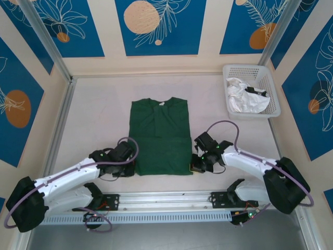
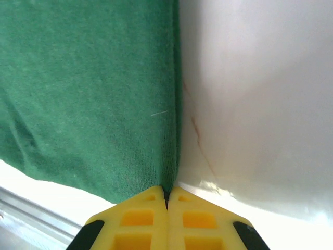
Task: Fold and stack the t-shirts
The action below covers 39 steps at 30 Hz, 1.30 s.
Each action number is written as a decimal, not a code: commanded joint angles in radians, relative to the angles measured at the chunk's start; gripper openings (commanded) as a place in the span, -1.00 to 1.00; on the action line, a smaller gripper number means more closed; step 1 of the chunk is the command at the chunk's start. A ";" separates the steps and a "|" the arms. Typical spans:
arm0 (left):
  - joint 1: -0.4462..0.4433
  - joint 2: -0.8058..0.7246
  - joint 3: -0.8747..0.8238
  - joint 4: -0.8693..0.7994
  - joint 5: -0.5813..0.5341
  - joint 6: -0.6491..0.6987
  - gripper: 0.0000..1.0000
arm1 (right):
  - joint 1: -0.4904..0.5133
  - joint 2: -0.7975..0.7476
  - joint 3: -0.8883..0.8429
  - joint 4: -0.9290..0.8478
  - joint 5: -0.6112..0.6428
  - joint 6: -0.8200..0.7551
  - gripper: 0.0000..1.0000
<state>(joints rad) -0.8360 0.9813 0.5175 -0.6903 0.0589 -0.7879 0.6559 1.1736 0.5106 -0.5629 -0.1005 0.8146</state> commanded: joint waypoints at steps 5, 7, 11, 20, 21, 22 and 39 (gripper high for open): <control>-0.135 -0.092 0.028 -0.192 0.010 -0.116 -1.00 | 0.078 -0.266 -0.086 -0.198 -0.029 0.097 -1.00; -0.142 -0.135 0.033 -0.229 -0.004 -0.133 -1.00 | 0.085 -0.333 -0.087 -0.240 -0.027 0.110 -1.00; -0.144 -0.240 0.080 -0.305 -0.025 -0.155 -1.00 | 0.087 -0.439 -0.055 -0.327 -0.022 0.115 -1.00; -0.139 -0.275 0.318 -0.356 -0.119 -0.078 -1.00 | 0.070 -0.476 0.146 -0.372 -0.003 0.068 -1.00; -0.138 -0.252 0.352 -0.355 -0.137 -0.061 -1.00 | 0.060 -0.453 0.175 -0.375 0.009 0.053 -1.00; -0.137 -0.230 0.388 -0.348 -0.155 -0.042 -1.00 | 0.047 -0.430 0.205 -0.376 0.017 0.038 -1.00; 0.314 0.151 0.544 0.023 0.016 0.137 -1.00 | -0.315 0.069 0.519 -0.193 -0.211 -0.123 -1.00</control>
<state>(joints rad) -0.5758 1.0729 1.0142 -0.7883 0.0002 -0.6941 0.3744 1.1667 0.9695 -0.8143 -0.2398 0.7311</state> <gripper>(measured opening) 0.038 0.047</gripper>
